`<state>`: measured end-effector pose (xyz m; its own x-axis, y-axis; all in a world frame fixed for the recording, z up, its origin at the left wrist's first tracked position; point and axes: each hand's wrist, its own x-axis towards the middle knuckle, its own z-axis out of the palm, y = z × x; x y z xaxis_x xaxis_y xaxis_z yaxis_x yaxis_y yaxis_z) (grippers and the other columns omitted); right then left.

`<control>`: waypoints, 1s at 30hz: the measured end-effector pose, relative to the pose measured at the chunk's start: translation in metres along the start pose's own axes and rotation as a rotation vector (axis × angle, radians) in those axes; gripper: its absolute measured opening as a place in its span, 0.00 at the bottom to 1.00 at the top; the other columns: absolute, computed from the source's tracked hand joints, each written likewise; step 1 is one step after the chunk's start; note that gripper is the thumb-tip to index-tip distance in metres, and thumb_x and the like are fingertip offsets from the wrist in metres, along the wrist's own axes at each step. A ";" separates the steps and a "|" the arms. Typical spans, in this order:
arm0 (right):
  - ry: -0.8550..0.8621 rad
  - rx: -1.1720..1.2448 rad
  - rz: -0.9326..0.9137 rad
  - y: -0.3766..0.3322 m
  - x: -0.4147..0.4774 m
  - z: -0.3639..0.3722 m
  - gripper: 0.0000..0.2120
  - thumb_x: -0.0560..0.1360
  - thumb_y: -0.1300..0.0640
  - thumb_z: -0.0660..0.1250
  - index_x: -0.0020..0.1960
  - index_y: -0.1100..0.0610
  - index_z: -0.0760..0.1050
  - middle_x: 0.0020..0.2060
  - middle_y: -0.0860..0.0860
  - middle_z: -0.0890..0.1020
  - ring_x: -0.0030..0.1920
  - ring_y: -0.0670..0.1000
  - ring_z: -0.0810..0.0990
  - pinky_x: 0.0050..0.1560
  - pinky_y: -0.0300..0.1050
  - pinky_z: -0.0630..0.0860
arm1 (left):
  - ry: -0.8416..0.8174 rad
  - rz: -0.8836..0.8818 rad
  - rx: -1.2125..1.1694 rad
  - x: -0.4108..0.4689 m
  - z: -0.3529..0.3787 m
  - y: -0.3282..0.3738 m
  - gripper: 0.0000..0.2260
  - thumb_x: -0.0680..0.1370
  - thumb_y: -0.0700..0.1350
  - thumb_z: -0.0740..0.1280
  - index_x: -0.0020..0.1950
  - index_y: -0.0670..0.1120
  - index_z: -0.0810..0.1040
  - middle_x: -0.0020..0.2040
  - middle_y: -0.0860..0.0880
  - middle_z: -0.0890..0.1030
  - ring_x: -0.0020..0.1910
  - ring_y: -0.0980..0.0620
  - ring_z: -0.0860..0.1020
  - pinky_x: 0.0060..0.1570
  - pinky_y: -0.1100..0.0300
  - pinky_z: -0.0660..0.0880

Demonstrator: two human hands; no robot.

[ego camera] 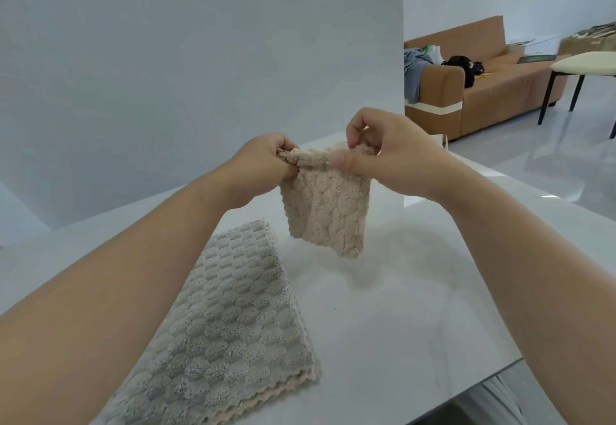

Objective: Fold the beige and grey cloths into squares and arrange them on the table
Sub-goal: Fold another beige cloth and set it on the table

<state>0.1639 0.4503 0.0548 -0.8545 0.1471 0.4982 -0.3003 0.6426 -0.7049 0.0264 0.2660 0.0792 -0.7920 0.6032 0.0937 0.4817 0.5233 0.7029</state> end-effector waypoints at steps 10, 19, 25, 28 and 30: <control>0.133 0.286 0.174 0.022 -0.003 0.007 0.09 0.77 0.59 0.73 0.51 0.54 0.73 0.42 0.54 0.79 0.41 0.52 0.81 0.44 0.51 0.84 | 0.349 0.083 -0.042 -0.002 0.020 0.005 0.07 0.84 0.51 0.62 0.57 0.49 0.74 0.48 0.55 0.78 0.46 0.56 0.77 0.42 0.61 0.72; 0.234 0.328 0.533 0.037 -0.010 0.042 0.13 0.78 0.54 0.70 0.59 0.49 0.70 0.55 0.52 0.77 0.48 0.56 0.86 0.51 0.56 0.84 | 0.339 0.133 0.486 0.018 0.014 0.028 0.09 0.85 0.49 0.58 0.60 0.45 0.69 0.47 0.48 0.77 0.41 0.51 0.75 0.40 0.53 0.71; 0.098 0.412 0.605 0.020 -0.027 0.057 0.14 0.78 0.57 0.63 0.62 0.48 0.70 0.50 0.49 0.81 0.42 0.52 0.87 0.50 0.54 0.84 | 0.306 -0.111 0.557 0.052 0.010 0.042 0.05 0.81 0.40 0.62 0.56 0.41 0.70 0.43 0.46 0.74 0.38 0.48 0.73 0.28 0.58 0.63; 0.029 0.364 0.556 0.016 -0.033 0.064 0.20 0.74 0.57 0.68 0.64 0.47 0.68 0.48 0.47 0.81 0.45 0.53 0.87 0.52 0.55 0.82 | 0.319 -0.147 0.555 0.058 0.012 0.048 0.03 0.78 0.36 0.61 0.45 0.41 0.70 0.41 0.46 0.74 0.35 0.49 0.72 0.27 0.58 0.63; 0.037 0.329 0.547 0.016 -0.033 0.067 0.21 0.74 0.55 0.71 0.63 0.45 0.68 0.50 0.47 0.80 0.43 0.51 0.87 0.52 0.55 0.83 | 0.342 -0.143 0.510 0.061 0.014 0.050 0.09 0.77 0.35 0.61 0.38 0.43 0.68 0.36 0.47 0.73 0.32 0.52 0.70 0.27 0.59 0.63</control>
<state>0.1584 0.4053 -0.0070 -0.9075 0.4186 0.0356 0.0556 0.2037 -0.9775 0.0076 0.3373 0.1106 -0.8963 0.3235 0.3032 0.4136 0.8566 0.3086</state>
